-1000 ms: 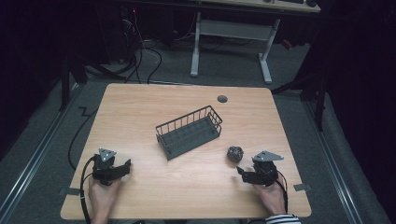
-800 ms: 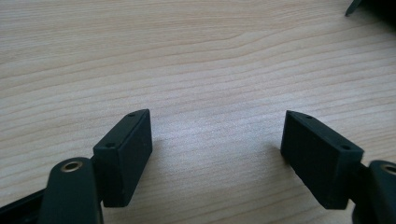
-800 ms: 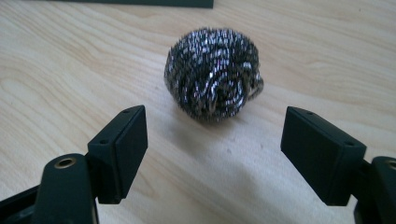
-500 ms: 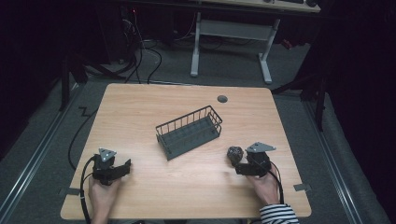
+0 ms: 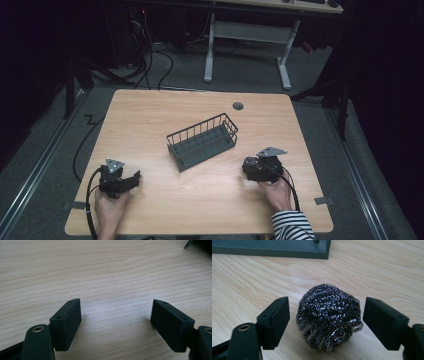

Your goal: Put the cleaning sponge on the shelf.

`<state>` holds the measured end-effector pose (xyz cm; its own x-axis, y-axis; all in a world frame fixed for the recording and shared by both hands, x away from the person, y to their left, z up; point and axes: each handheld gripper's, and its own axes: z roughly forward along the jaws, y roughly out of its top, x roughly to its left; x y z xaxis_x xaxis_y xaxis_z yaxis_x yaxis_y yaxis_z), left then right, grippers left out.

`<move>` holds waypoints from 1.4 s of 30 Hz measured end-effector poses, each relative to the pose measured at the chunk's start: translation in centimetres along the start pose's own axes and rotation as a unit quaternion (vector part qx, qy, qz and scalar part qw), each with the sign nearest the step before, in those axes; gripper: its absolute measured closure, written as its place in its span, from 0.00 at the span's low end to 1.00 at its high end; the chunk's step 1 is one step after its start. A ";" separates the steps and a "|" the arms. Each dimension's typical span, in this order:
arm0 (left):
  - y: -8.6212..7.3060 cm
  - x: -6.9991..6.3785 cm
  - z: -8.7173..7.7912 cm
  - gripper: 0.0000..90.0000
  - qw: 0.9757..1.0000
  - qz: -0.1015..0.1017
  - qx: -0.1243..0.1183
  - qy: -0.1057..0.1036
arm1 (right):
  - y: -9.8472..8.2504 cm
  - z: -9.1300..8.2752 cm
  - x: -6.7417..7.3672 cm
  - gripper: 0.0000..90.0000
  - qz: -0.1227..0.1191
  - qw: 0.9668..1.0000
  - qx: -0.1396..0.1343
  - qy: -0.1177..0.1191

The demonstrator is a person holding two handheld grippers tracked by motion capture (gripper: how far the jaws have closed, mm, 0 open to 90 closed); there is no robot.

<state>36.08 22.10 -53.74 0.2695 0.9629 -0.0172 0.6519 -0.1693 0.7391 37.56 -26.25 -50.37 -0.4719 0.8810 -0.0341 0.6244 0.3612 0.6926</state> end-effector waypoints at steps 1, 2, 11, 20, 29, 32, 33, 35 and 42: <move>0.0 0.0 0.0 0.28 1.000 0.000 0.000 0.000 | 0.0 0.0 0.0 0.25 0.000 1.000 0.000 0.000; 0.0 0.0 0.0 0.28 1.000 0.000 0.000 0.000 | 0.0 0.1 0.0 0.26 0.001 1.000 0.002 0.000; 0.0 0.0 0.0 0.28 1.000 0.000 0.000 0.000 | -0.3 0.7 0.3 0.39 -0.015 1.000 0.005 -0.005; 0.0 0.0 0.0 0.28 1.000 0.000 0.000 -0.001 | -0.2 -0.2 0.7 0.42 -0.024 1.000 -0.002 -0.007; 0.0 0.0 0.0 0.28 1.000 0.000 0.000 -0.001 | 0.8 -2.1 1.0 0.42 -0.027 0.999 -0.026 0.023; 0.0 0.0 0.0 0.28 1.000 0.000 0.000 -0.001 | 1.4 -2.8 1.1 0.43 -0.030 0.998 -0.033 0.034; 0.0 0.0 0.0 0.28 1.000 0.000 0.000 -0.001 | 1.4 -2.8 1.1 0.43 -0.030 0.998 -0.033 0.034; 0.0 0.0 0.0 0.28 1.000 0.001 0.001 -0.001 | 2.0 -3.3 1.3 0.43 -0.030 0.998 -0.039 0.046; 0.0 0.0 0.0 0.28 1.000 0.001 0.001 -0.001 | 3.4 -3.7 1.4 0.43 -0.033 0.996 -0.043 0.067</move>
<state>36.12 22.07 -53.74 0.2731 0.9618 -0.0171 0.6524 -0.1721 0.7381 36.71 -24.90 -45.41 -0.5929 0.8052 0.0109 0.5367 0.3850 0.7508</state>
